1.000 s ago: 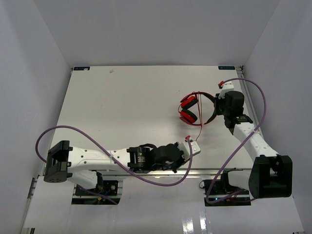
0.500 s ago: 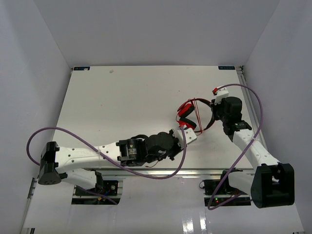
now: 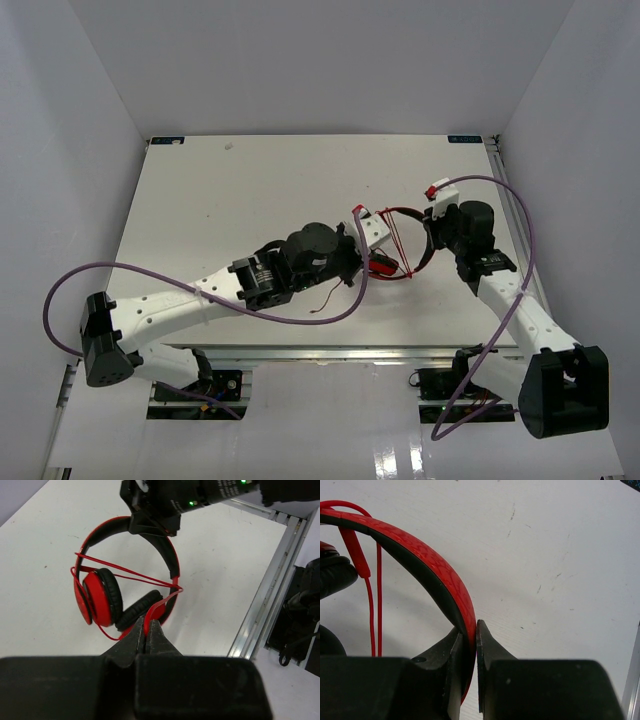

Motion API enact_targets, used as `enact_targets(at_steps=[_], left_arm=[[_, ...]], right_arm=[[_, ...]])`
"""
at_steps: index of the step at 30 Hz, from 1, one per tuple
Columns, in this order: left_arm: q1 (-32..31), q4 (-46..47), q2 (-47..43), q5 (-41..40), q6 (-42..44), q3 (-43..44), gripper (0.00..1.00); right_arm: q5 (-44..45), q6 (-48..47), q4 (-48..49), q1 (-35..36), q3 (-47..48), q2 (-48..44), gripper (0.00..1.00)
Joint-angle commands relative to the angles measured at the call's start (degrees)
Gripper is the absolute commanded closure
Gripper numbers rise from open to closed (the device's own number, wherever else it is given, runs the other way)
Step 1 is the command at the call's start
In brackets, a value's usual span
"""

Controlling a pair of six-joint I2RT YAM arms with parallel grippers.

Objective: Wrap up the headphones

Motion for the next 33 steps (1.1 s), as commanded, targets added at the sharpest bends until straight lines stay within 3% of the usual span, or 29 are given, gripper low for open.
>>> enact_targets(at_steps=[1, 12, 22, 33], left_arm=[[4.00, 2.97, 0.33, 6.34, 1.45, 3.54, 1.00], [14.90, 3.22, 3.79, 16.19, 1.39, 4.38, 1.00], [23.85, 12.93, -0.27, 24.54, -2.38, -7.17, 1.00], [26.67, 26.76, -2.10, 34.18, -9.95, -18.94, 1.00]], right_arm=[[-5.89, -5.16, -0.48, 0.83, -1.01, -4.53, 0.92], [-23.74, -10.78, -12.77, 0.84, 0.34, -11.24, 0.92], [-32.91, -4.53, -19.35, 0.78, 7.85, -11.90, 0.92], [-37.16, 4.18, -19.98, 0.28, 14.26, -8.79, 0.92]])
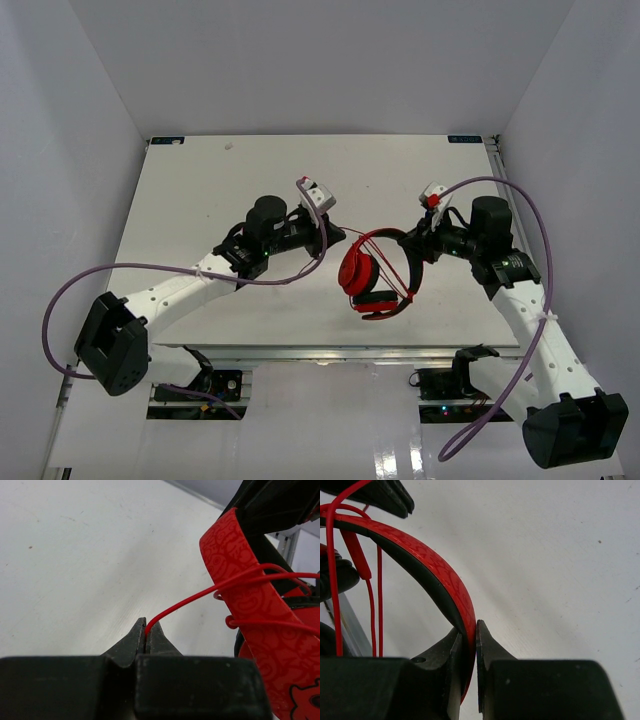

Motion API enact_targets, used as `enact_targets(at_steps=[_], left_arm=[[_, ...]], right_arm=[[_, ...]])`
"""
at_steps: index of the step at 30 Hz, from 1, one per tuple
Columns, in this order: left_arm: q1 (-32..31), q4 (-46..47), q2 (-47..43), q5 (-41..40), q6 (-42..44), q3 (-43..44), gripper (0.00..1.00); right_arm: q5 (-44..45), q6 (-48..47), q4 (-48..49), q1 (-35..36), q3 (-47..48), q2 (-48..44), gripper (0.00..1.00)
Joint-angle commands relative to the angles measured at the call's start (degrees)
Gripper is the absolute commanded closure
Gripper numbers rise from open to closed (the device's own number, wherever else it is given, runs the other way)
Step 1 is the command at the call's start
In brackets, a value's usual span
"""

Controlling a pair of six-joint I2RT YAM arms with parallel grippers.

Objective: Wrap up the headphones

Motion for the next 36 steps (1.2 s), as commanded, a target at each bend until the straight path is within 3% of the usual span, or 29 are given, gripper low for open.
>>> enact_targets(at_steps=[1, 6, 10, 15, 36], left_arm=[[1.19, 9.99, -2.66, 5.27, -4.86, -4.43, 1.00], [1.33, 25.75, -1.14, 10.68, -14.45, -12.30, 0.98], [1.33, 42.49, 1.60, 12.04, -22.68, -18.44, 0.90], [1.22, 54.47, 7.16, 12.63, -28.56, -20.73, 0.83], [-5.73, 67.07, 28.97, 11.56, -29.39, -15.93, 0.76]], right_arm=[[-4.74, 6.79, 0.94, -0.46, 5.28, 0.99, 0.92], [-7.81, 11.31, 1.63, -0.81, 7.54, 3.82, 0.92], [-9.65, 15.01, 3.11, -0.90, 8.96, 5.38, 0.92], [-10.90, 17.39, 3.56, -0.90, 10.81, 7.21, 0.92], [-9.71, 21.47, 3.86, -0.90, 16.42, 9.00, 0.92]])
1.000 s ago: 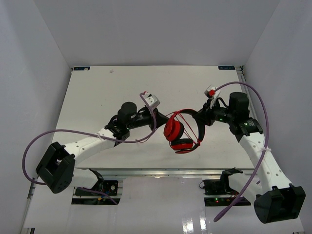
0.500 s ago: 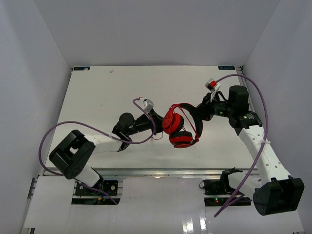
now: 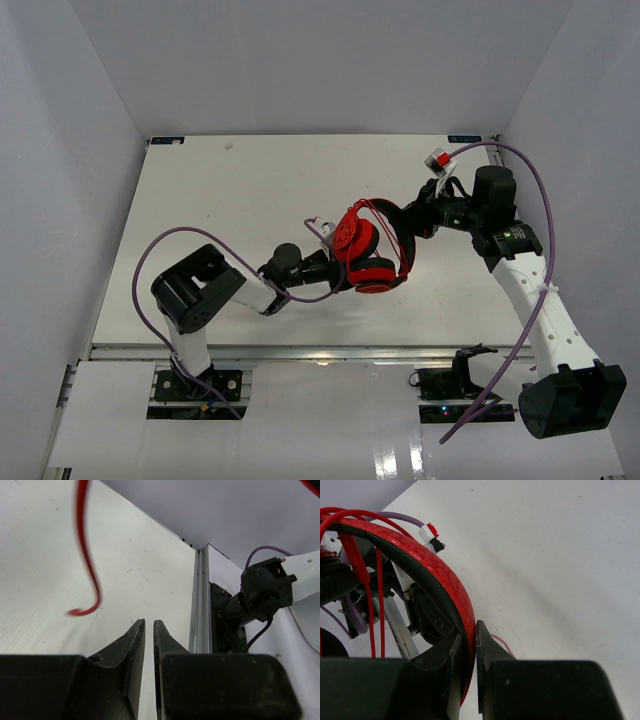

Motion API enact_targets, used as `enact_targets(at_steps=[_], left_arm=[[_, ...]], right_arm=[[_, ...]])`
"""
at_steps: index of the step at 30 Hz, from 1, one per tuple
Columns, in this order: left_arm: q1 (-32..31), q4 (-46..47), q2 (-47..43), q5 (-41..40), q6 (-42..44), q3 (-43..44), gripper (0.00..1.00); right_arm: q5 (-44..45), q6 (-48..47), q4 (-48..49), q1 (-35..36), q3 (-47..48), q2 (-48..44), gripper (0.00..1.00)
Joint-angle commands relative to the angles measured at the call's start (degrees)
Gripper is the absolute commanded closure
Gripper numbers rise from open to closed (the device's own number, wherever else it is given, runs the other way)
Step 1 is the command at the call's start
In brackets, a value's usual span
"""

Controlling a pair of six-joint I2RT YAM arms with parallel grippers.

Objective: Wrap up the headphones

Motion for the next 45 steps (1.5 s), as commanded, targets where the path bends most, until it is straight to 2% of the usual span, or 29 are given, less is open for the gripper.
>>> enact_targets(at_steps=[1, 5, 9, 12, 16, 19, 24, 26, 29, 32, 35, 37, 41, 45], left_arm=[[-1.26, 5.52, 1.87, -0.40, -0.32, 3.05, 0.75], [-1.75, 8.64, 1.32, -5.37, 0.75, 0.91, 0.62], [-1.86, 11.16, -1.94, -11.61, 3.21, -5.70, 0.58], [-2.07, 10.60, -6.67, -11.95, 4.53, -10.70, 0.57], [-4.27, 3.64, -15.52, -10.46, 7.54, -14.49, 0.47], [-8.54, -5.65, -22.91, -15.59, 12.82, -17.00, 0.44], [-12.58, -15.44, -35.33, -25.63, 16.85, -20.44, 0.41], [-12.67, -17.52, -36.76, -28.36, 18.88, -20.87, 0.34], [-12.65, -16.24, -33.66, -30.99, 23.11, -18.90, 0.23], [-12.48, -12.47, -25.65, -36.18, 25.96, -14.39, 0.16], [-11.27, -10.47, -18.95, -44.01, 26.44, -10.22, 0.15], [-9.01, -3.09, -16.16, -46.45, 25.38, -9.57, 0.14], [-8.28, 0.82, -14.59, -54.31, 26.33, -8.91, 0.09], [-8.28, 2.41, -17.46, -53.08, 26.07, -10.99, 0.12]], right_arm=[[-2.01, 3.47, 2.69, -0.37, 4.27, -0.25, 0.92], [-1.93, 3.68, 2.29, -0.37, 5.05, -0.19, 0.92], [-1.92, 3.85, 1.99, -0.37, 5.58, -0.27, 0.92], [-2.20, 4.31, 1.99, -0.37, 5.96, 0.09, 0.92], [-2.72, 4.83, 2.23, -0.37, 6.39, 0.52, 0.92], [-2.54, 4.75, 2.42, -0.37, 6.32, 0.44, 0.92], [-2.91, 4.57, 2.51, -0.37, 5.51, 0.24, 0.92], [-3.52, 4.69, 2.54, -0.37, 5.29, -0.06, 0.92], [-4.40, 5.36, 2.74, -0.37, 5.07, -0.42, 0.92], [-5.19, 6.25, 3.03, -0.37, 5.10, -0.62, 0.92], [-5.77, 6.81, 2.55, -0.37, 6.08, -0.54, 0.92], [-6.11, 6.85, 1.99, -0.28, 6.88, -0.79, 0.92], [-6.47, 6.74, 1.14, -0.28, 7.53, -1.37, 0.92], [-6.67, 7.02, 1.46, -0.28, 7.35, -1.69, 0.92]])
